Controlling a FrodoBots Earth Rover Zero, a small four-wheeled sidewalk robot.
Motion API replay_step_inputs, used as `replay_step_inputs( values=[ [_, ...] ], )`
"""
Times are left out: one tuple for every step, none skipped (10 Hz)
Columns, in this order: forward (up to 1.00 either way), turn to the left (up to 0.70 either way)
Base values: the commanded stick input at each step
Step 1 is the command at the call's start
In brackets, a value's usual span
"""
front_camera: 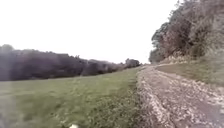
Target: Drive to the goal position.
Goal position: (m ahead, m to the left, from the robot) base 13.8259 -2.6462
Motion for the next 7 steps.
replay_step_inputs(
  values=[
    [0.7,0.0],
    [0.7,0.0],
    [0.7,0.0],
    [0.7,0.0],
    [0.7,0.0],
    [0.7,0.0],
    [0.7,0.0]
  ],
)
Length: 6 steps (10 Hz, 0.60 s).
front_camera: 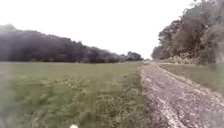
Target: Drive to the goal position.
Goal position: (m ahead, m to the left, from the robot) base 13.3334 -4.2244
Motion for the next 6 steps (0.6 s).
replay_step_inputs(
  values=[
    [0.7,0.0],
    [0.7,0.0],
    [0.7,0.0],
    [0.7,0.0],
    [0.7,0.0],
    [0.7,0.0]
  ],
)
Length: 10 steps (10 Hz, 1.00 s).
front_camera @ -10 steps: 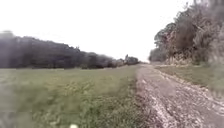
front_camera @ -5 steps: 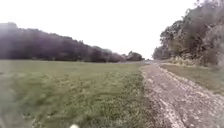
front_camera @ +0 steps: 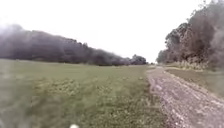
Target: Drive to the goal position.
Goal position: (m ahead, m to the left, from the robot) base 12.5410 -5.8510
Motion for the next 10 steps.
replay_step_inputs(
  values=[
    [0.7,0.0],
    [0.7,0.0],
    [0.7,0.0],
    [0.7,0.0],
    [0.7,0.0],
    [0.7,0.0],
    [0.7,-0.06],
    [0.7,-0.22],
    [0.7,-0.24],
    [0.7,-0.25]
  ],
)
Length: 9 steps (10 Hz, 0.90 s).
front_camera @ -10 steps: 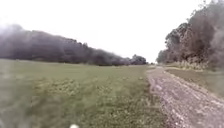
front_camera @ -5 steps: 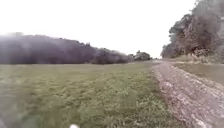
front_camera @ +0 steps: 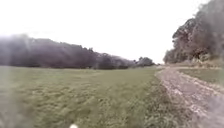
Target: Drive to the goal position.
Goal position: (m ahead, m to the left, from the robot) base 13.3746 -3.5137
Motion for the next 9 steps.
replay_step_inputs(
  values=[
    [0.7,-0.25],
    [0.7,-0.25],
    [0.7,-0.25],
    [0.7,-0.25],
    [0.7,-0.25],
    [0.7,-0.25],
    [0.7,-0.25],
    [0.7,-0.25],
    [0.7,-0.25]
  ],
)
